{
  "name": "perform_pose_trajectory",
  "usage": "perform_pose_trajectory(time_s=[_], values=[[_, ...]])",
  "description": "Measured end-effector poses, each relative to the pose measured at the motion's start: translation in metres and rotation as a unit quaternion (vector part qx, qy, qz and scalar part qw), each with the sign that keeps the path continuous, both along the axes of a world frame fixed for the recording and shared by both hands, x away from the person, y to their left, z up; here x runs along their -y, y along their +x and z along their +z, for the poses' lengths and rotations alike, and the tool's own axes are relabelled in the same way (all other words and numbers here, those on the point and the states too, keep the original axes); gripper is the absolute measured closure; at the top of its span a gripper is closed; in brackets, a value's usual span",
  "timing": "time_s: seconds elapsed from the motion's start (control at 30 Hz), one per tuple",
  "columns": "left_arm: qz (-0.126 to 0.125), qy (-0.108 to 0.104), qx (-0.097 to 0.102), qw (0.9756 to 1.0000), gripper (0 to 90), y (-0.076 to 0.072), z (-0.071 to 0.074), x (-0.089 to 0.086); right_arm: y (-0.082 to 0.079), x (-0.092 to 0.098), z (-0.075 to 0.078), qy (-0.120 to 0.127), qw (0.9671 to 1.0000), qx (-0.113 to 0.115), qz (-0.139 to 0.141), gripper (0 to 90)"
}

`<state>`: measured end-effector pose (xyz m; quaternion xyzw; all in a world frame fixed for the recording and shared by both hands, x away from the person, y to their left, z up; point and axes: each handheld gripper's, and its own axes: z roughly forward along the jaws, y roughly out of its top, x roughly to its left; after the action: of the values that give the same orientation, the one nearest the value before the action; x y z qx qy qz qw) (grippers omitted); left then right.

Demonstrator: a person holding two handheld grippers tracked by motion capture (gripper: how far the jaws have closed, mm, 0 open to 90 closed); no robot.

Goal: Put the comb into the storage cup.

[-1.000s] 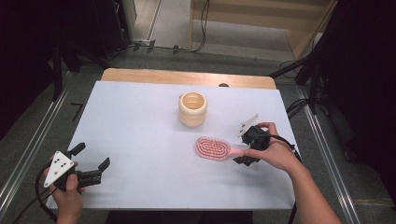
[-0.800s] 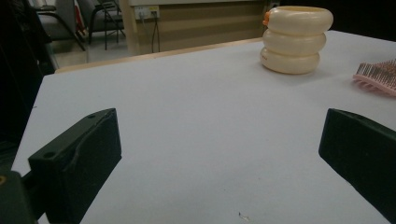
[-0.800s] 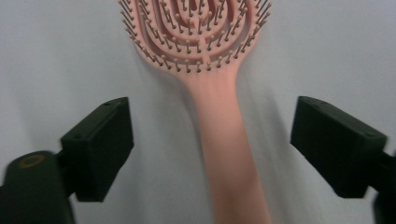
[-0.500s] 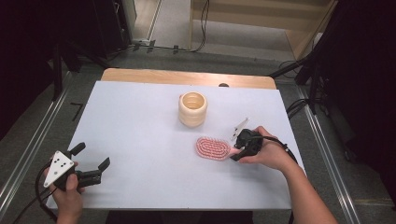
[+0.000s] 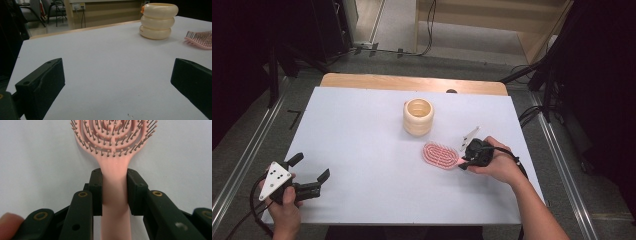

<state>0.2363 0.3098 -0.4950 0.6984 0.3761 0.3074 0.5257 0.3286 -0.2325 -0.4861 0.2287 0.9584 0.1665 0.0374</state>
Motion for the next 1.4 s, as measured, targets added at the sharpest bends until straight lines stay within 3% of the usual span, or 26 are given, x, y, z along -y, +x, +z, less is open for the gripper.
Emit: perform_pose_trajectory(time_s=[0.23, 0.37, 0.53, 0.7, 0.8, 0.9, 0.93, 1.07, 1.2, 1.33, 1.4], values=[[0.000, 0.000, 0.000, 1.0000, 0.0, 0.000, 0.000, 0.000, -0.004, 0.005, 0.002, 0.033, 0.9994, 0.013, -0.005, 67.5], [-0.001, 0.001, -0.001, 1.0000, 0.0, 0.000, 0.000, 0.000, -0.006, 0.003, 0.007, 0.032, 0.9992, 0.024, -0.005, 67.5], [-0.001, 0.002, -0.001, 1.0000, 0.0, 0.000, 0.000, 0.000, -0.007, -0.002, 0.003, 0.019, 0.9997, 0.014, -0.007, 67.3], [-0.001, 0.001, -0.001, 1.0000, 0.0, 0.000, 0.000, 0.000, -0.007, -0.004, -0.002, 0.019, 0.9994, -0.001, -0.028, 66.2], [-0.001, 0.001, -0.001, 1.0000, 0.0, 0.000, 0.000, 0.000, -0.006, -0.006, -0.001, 0.020, 0.9992, 0.001, -0.034, 51.9], [-0.001, 0.001, -0.001, 1.0000, 0.0, 0.000, 0.000, 0.000, -0.004, -0.009, 0.001, 0.012, 0.9993, 0.007, -0.036, 53.4], [-0.001, 0.001, -0.001, 1.0000, 0.0, 0.000, 0.000, 0.000, -0.003, -0.012, 0.000, 0.005, 0.9994, 0.003, -0.035, 58.6], [-0.001, 0.001, -0.001, 1.0000, 0.0, 0.000, 0.000, 0.000, -0.002, -0.015, -0.001, 0.002, 0.9994, -0.005, -0.034, 65.1], [0.000, 0.001, 0.000, 1.0000, 0.0, 0.000, 0.000, 0.000, -0.002, -0.016, 0.001, -0.005, 0.9992, -0.010, -0.038, 67.5], [0.000, 0.001, -0.001, 1.0000, 0.0, 0.000, 0.000, 0.000, -0.005, -0.014, 0.000, 0.015, 0.9990, 0.002, -0.043, 67.7], [0.000, 0.001, -0.001, 1.0000, 0.0, 0.000, 0.000, 0.000, -0.007, -0.011, 0.001, 0.036, 0.9979, 0.004, -0.054, 67.8]])
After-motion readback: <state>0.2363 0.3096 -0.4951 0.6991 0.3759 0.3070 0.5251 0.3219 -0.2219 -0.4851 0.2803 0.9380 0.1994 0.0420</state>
